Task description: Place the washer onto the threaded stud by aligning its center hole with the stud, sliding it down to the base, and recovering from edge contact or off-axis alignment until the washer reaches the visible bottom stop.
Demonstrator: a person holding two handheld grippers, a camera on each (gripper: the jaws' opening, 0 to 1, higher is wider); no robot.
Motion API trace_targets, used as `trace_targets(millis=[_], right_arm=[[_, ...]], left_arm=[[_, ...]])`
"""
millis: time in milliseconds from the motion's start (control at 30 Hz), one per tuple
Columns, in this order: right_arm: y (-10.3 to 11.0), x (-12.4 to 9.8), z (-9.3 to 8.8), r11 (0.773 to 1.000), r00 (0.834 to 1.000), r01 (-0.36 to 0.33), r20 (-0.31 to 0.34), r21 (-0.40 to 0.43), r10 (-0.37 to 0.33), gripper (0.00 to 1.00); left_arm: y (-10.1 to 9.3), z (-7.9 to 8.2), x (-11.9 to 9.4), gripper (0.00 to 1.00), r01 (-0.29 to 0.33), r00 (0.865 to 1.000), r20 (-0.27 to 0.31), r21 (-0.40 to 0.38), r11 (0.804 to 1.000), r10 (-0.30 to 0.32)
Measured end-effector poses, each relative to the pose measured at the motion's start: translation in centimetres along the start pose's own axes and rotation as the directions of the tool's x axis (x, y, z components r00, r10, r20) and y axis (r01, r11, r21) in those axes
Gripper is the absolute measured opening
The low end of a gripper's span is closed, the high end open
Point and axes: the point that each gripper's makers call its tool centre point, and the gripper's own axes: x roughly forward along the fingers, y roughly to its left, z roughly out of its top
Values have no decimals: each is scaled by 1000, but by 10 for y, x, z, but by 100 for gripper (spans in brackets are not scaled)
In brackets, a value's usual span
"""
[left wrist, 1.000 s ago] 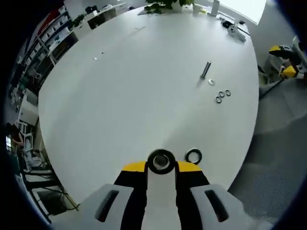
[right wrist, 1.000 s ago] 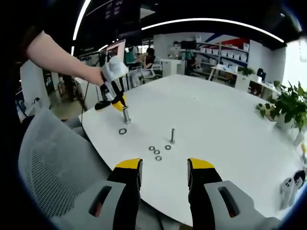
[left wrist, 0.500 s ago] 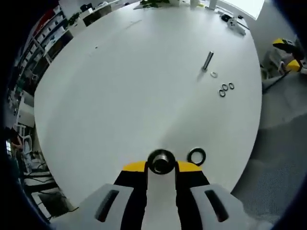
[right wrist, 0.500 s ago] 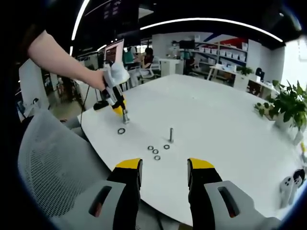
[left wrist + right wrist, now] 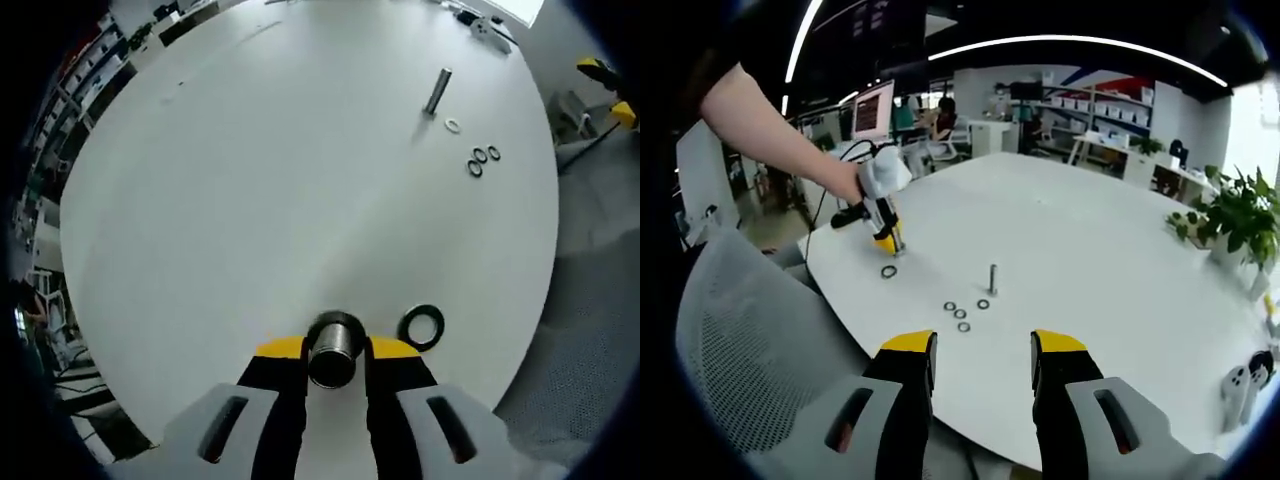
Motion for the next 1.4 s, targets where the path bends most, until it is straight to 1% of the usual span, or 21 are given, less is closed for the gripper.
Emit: trace_targets(millis=[200,300,467,600,667,767,800,867,933,1000,1100,1267,1400], right_arm=[[0,0,0,1000,1000,2,-1,-2,-2,40],[-1,0,0,1000,1000,2,-1,-1,-2,40],[0,0,0,1000,1000,-2,1,-1,2,40],[0,0,1,1000,1000,-2,5,1,2,40],[0,0,1,1000,1000,-3,6,1,3,40],[1,0,2,1000,1000,-7,10,1,7,40],[2,0,2,1000,1000,-10,12,0,10,40],[2,0,3,1000,1000,-15,18,1,15,40],[3,0,4,1000,1000,-17,20,0,17,40],[4,0,4,1000,999,-23,24,1,23,40],[5,-1,5,1000,999,-31,30,2,31,40],[8,0,6,999,998,-47,34,3,47,40],[10,-1,7,998,998,-55,42,1,55,40]], left_arm=[[1,0,1,19,6,1000,-1,3,1000,-6],[-1,0,0,19,-8,1000,-3,38,999,8],[1,-1,-1,20,-4,1000,-2,31,1000,4],[0,-3,-2,20,2,1000,-16,24,1000,-2],[-1,-3,-4,22,-2,1000,-14,30,1000,2],[0,-1,-9,33,-28,1000,11,5,1000,28],[1,-1,-12,34,-37,999,13,2,999,37],[-2,-2,-18,31,-25,999,21,-27,999,25],[-2,-4,-22,33,-35,999,24,-44,998,36],[-4,-10,-25,33,-39,999,14,-58,998,39],[-10,-15,-29,34,-45,999,19,-87,995,47],[-20,-19,-30,34,-39,998,35,-163,986,46],[-30,-21,-28,34,-38,999,28,-185,982,44]])
